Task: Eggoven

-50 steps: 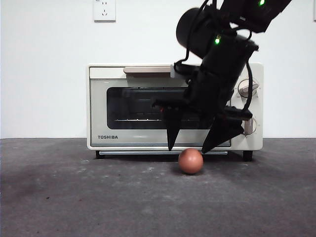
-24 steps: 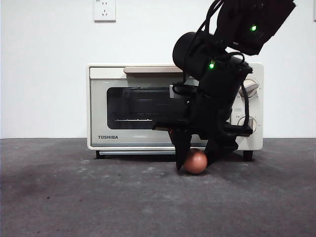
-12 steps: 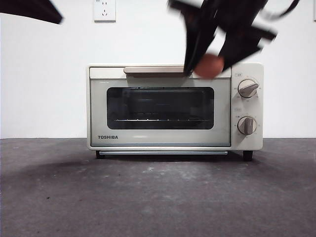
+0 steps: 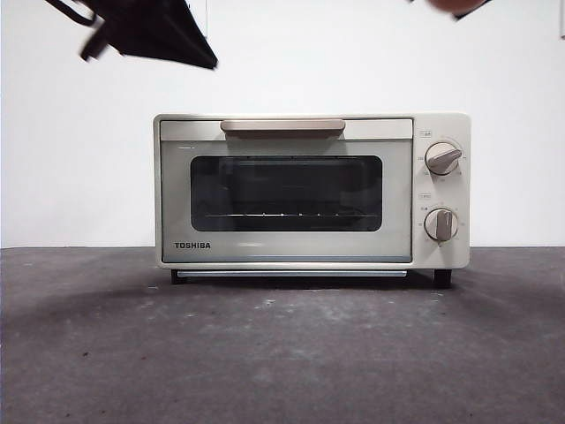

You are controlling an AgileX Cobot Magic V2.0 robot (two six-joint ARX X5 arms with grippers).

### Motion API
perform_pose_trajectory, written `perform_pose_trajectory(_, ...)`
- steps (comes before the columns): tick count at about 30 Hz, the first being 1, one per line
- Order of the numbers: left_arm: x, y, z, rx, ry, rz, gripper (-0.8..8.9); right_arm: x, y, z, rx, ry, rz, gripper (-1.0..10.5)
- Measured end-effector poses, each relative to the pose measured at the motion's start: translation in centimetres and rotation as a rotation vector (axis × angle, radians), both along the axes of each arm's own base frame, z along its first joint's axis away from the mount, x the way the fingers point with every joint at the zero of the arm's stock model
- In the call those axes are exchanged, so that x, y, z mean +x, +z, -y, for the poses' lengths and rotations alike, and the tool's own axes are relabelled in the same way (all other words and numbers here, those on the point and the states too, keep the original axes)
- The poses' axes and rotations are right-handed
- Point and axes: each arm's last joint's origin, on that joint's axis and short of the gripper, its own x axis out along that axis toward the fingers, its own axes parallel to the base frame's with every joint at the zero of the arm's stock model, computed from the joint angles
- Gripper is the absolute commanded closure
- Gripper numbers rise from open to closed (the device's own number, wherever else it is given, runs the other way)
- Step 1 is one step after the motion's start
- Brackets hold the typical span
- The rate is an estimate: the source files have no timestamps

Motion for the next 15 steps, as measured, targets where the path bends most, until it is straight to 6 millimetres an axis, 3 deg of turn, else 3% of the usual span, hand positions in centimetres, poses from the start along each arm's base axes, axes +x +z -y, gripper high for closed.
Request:
perform_pose_trajectory(8, 4.1, -0.3, 2.4, 0.017, -0.015, -0.016, 8.06, -2.2, 1.1, 2.0, 0.006, -0.011, 0.050, 9.4)
perform_pose_trajectory(15, 5.2, -1.8, 4.3, 0.059, -0.035, -0.039, 8.06, -3.1, 1.4, 2.9, -0.011, -0.052, 0.079, 9.4)
